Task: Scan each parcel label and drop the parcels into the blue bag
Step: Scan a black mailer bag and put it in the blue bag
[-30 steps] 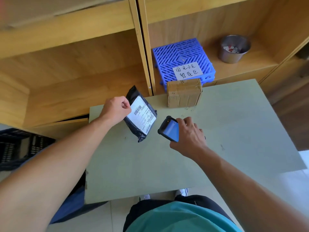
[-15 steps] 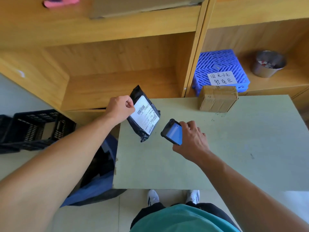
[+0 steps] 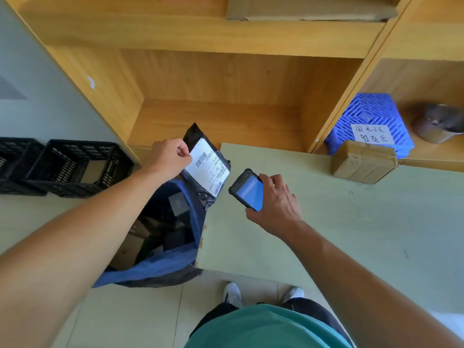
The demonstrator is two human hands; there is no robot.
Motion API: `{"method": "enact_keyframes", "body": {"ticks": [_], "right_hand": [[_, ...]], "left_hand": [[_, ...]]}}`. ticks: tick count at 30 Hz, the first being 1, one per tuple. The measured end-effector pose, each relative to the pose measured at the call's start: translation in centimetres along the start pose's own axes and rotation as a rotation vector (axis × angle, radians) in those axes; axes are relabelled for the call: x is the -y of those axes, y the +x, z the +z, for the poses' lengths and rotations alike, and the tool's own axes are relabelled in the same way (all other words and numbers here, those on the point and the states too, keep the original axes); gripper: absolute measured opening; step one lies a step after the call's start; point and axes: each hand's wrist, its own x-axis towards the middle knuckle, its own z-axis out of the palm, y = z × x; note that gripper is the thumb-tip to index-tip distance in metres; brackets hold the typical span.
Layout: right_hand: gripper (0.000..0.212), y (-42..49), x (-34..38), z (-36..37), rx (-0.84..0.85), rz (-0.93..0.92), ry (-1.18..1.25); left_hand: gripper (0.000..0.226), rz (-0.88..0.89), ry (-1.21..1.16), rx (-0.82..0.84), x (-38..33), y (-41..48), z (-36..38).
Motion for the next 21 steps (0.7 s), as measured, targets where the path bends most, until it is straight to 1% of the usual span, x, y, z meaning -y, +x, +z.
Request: {"method": "enact_keyframes", "body": {"ticks": [3, 8, 12, 21], "right_hand": [[0.088, 0.4, 2.3, 1.0, 0.019, -0.053, 0.005], [0.083, 1.1, 6.9, 3.1, 0.094, -0.148, -0.029], [0.084, 1.4, 10.1, 4.8, 0.151, -0.234, -0.072], [0.088, 3.6, 15.7, 7.4, 0.209, -0.368, -0.111]], "left_hand": [[0.003, -0.063, -0.014, -0.01, 2.9, -1.5, -0.8], [0.002, -0.169, 0.04, -0.085, 8.5, -4.6, -2.3], [0.001, -0.27, 0.032, -0.141, 12.5, -7.1, -3.3], [0.002, -0.387, 0.002, -0.193, 18.2, -11.1, -5.8]]}}
